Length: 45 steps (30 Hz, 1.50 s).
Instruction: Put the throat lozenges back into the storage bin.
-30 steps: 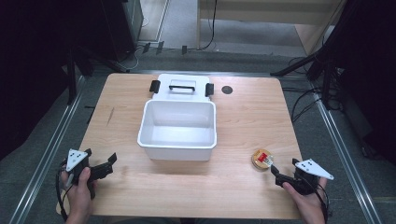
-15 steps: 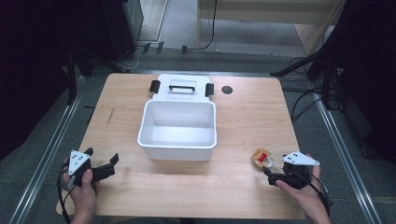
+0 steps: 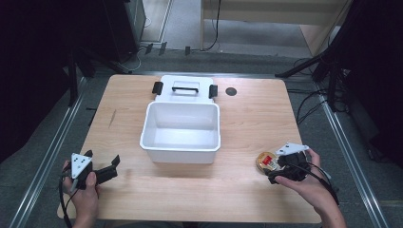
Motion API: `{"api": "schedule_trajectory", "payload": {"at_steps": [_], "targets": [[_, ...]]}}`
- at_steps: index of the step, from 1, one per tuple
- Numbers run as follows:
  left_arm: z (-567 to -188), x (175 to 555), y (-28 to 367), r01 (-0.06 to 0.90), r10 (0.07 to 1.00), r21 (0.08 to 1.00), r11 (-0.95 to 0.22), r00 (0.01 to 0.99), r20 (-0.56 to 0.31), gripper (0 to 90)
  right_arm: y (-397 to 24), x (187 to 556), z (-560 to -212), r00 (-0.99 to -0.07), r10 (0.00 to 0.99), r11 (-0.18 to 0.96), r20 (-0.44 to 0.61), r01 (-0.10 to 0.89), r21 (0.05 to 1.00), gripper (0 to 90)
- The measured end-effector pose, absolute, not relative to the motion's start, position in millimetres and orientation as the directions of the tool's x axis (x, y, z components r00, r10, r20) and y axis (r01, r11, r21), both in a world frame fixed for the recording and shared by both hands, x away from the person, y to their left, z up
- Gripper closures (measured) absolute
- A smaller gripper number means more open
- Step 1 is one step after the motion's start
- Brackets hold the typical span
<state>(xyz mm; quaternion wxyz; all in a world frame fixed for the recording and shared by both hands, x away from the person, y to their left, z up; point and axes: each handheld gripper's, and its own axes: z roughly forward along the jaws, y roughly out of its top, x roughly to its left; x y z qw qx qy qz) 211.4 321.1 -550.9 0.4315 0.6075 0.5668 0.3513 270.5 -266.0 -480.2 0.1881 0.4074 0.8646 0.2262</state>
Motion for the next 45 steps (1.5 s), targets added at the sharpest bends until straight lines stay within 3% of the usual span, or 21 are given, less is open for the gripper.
{"api": "schedule_trajectory", "payload": {"at_steps": [12,26,31,45], "targets": [[-551.0,211.7,324.5,0.395,0.985,0.918,0.028,0.146,-0.093,0.0,-243.0,289.0,-475.5,-0.666,0.733,0.665,-0.141,0.657,0.355,12.7],[-550.9,212.0,323.4,0.403,0.983,0.915,0.021,0.156,-0.092,0.0,-221.0,311.3,-464.5,-0.701,0.700,0.712,-0.136,0.667,0.220,12.5],[-550.9,212.1,324.5,0.410,0.979,0.912,0.029,0.172,-0.109,0.0,-214.9,322.5,-466.5,-0.714,0.677,0.736,-0.181,0.659,0.153,11.0],[-551.1,211.9,325.1,0.413,0.975,0.910,0.035,0.185,-0.122,0.0,-217.5,340.3,-484.7,-0.679,0.718,0.694,-0.152,0.714,0.090,2.8]]}}
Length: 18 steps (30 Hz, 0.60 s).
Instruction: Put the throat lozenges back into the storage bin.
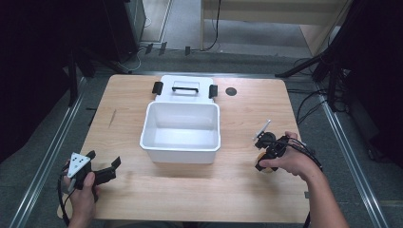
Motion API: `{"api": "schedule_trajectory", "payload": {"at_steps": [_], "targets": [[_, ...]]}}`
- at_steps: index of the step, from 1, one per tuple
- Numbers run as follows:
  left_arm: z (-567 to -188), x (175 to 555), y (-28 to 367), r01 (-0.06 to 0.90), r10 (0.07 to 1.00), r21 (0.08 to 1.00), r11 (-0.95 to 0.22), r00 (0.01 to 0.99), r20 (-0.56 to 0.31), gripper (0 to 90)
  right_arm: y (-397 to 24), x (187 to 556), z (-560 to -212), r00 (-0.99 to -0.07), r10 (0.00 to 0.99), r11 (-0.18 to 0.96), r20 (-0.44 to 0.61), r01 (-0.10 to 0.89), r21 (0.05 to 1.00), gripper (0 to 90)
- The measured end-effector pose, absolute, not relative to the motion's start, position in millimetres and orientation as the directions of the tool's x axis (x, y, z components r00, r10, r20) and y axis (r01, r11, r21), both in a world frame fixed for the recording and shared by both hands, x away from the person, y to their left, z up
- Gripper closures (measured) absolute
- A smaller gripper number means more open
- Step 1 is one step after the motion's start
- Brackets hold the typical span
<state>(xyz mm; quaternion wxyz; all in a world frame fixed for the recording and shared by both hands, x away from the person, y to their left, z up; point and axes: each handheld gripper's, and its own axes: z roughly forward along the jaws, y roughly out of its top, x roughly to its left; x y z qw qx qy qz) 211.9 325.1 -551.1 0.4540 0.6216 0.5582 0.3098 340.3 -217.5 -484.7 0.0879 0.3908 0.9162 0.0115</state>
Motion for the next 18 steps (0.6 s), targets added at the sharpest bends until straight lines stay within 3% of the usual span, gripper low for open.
{"api": "schedule_trajectory", "payload": {"at_steps": [13,18], "targets": [[-551.2,212.0,325.6,0.414,0.972,0.910,0.035,0.198,-0.128,0.0,-224.6,344.6,-504.6,-0.665,0.737,0.674,-0.125,0.735,0.066,6.1],[-551.2,212.1,326.0,0.418,0.972,0.908,0.039,0.196,-0.132,0.0,-228.5,345.9,-509.3,-0.646,0.757,0.653,-0.099,0.754,0.071,13.5]]}}
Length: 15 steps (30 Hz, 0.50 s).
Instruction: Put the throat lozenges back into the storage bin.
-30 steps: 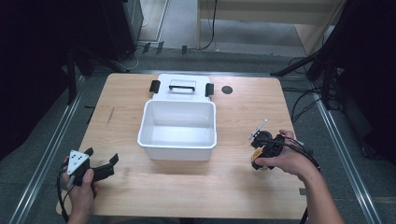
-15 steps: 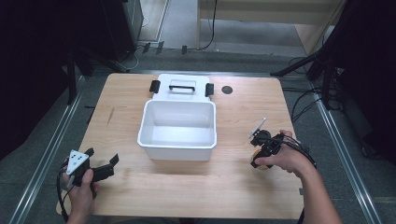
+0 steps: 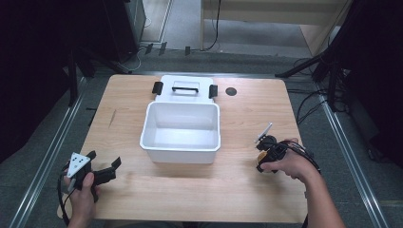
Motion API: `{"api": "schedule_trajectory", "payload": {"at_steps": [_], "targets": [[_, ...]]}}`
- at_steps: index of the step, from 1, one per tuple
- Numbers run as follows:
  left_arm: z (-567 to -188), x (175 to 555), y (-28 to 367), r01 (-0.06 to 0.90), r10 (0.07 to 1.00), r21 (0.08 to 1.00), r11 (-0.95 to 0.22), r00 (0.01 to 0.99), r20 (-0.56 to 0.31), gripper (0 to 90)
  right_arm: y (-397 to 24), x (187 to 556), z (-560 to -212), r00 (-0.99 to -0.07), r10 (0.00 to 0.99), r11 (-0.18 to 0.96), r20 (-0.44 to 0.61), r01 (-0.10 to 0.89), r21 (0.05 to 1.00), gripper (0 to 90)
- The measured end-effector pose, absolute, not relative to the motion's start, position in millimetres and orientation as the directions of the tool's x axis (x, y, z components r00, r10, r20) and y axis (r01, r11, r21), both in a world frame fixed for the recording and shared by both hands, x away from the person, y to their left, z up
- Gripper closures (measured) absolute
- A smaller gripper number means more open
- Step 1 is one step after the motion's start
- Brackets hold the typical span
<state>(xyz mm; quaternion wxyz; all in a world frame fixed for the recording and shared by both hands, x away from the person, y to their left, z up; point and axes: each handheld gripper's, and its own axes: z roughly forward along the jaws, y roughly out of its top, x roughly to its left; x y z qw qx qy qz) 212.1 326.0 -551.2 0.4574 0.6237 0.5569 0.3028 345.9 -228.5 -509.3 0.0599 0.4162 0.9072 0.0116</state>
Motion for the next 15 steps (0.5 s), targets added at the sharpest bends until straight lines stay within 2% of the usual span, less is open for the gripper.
{"api": "schedule_trajectory", "payload": {"at_steps": [4,11,15], "targets": [[-551.3,212.3,326.1,0.418,0.972,0.907,0.041,0.193,-0.132,0.0,-230.9,346.1,-511.7,-0.645,0.761,0.649,-0.072,0.758,0.072,19.9],[-551.3,212.6,326.2,0.423,0.973,0.905,0.045,0.188,-0.137,0.0,-233.9,350.7,-508.2,-0.624,0.781,0.624,-0.030,0.776,0.094,20.4],[-551.3,212.8,326.4,0.424,0.972,0.905,0.046,0.189,-0.138,0.0,-232.7,351.1,-503.3,-0.647,0.762,0.647,-0.034,0.755,0.106,20.4]]}}
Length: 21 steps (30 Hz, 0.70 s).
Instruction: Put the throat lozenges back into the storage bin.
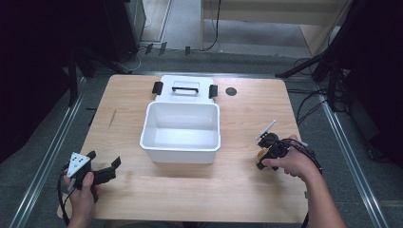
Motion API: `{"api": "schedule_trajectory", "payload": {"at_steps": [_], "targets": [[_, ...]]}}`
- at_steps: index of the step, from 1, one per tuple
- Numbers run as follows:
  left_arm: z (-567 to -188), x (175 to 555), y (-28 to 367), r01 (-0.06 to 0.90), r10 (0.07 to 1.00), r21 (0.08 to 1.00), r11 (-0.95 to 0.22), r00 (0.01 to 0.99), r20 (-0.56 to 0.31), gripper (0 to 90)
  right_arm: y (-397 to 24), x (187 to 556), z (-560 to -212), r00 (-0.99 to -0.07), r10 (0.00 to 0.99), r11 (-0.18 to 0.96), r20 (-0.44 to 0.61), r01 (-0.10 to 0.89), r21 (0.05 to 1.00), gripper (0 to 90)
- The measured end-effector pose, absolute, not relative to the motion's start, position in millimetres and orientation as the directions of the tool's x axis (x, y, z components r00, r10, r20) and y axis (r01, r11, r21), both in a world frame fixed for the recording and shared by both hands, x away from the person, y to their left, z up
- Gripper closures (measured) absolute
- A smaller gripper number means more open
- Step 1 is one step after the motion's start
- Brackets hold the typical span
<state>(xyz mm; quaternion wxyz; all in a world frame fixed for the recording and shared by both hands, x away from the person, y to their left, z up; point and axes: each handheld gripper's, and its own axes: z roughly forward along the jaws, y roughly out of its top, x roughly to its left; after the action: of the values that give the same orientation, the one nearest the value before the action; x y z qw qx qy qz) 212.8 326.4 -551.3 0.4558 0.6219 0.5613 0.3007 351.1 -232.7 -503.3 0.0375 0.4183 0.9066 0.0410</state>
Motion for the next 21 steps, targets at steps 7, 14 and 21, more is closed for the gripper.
{"api": "schedule_trajectory", "payload": {"at_steps": [7,14,21], "targets": [[-551.2,213.2,326.5,0.430,0.973,0.902,0.047,0.186,-0.139,0.0,-227.3,352.2,-492.0,-0.672,0.739,0.672,-0.042,0.731,0.122,20.4],[-551.3,214.1,326.7,0.434,0.972,0.900,0.052,0.184,-0.145,0.0,-218.3,355.7,-478.4,-0.697,0.717,0.693,-0.029,0.706,0.145,20.5],[-551.2,214.5,327.0,0.439,0.972,0.897,0.048,0.184,-0.143,0.0,-206.3,356.7,-462.6,-0.745,0.665,0.742,-0.048,0.652,0.158,20.5]]}}
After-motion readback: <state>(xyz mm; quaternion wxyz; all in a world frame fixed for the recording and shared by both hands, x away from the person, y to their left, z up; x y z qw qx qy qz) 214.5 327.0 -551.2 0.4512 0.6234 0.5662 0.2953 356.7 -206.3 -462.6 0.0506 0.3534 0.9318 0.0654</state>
